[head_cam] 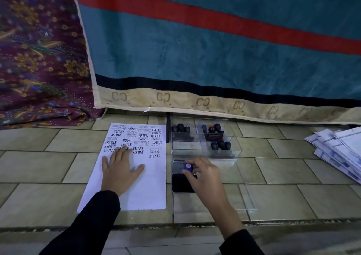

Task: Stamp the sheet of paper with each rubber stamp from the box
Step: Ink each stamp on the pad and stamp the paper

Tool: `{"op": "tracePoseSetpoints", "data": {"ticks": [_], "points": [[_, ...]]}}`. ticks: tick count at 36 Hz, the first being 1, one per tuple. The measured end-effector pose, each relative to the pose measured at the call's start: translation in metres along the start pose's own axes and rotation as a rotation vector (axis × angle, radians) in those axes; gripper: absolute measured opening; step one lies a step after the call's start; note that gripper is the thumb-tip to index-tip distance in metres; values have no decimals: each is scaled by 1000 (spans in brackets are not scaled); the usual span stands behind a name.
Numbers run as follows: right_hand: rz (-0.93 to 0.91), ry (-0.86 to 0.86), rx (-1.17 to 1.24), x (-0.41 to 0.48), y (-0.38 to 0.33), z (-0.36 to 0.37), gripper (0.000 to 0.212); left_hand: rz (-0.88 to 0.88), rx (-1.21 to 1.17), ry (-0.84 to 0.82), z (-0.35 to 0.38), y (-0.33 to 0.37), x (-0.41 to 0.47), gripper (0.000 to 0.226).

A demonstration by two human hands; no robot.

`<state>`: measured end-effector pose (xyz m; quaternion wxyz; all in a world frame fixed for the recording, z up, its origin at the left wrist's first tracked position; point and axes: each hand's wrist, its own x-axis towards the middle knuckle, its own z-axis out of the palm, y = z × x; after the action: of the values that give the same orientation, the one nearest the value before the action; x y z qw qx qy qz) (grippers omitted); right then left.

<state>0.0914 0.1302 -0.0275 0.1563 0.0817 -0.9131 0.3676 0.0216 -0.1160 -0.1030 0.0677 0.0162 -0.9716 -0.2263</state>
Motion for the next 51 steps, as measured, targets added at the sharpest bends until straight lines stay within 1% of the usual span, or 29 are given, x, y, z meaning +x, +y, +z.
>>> {"op": "tracePoseSetpoints", "data": {"ticks": [7,11,16,28,33,38,40,45,48,51], "points": [[-3,-21,-8,-5,4,4,19,-6,-20,-49,-2,-3,3,72],[5,-34,-21,-8,5,6,19,4,6,-32,0,-2,1,71],[5,-46,-14,-5,7,7,15,27,44,14,3,-1,-3,68],[150,-132,-50,13,-1,0,13,21,57,33,5,-1,-2,67],[168,-177,-45,9,0,-3,13,8,-5,30,1,-1,-1,78],[214,-139,-18,16,-2,-2,11,6,-7,32,1,-2,-2,81],[207,-148,-18,13,-2,-1,11,10,8,40,2,-1,-3,77],[183,-139,-6,-2,2,0,16,7,38,65,5,2,-5,57],[162,-139,-20,1,1,0,17,6,43,71,6,3,-4,54],[154,-163,-51,13,-4,-2,13,11,50,84,7,2,-4,53]]}}
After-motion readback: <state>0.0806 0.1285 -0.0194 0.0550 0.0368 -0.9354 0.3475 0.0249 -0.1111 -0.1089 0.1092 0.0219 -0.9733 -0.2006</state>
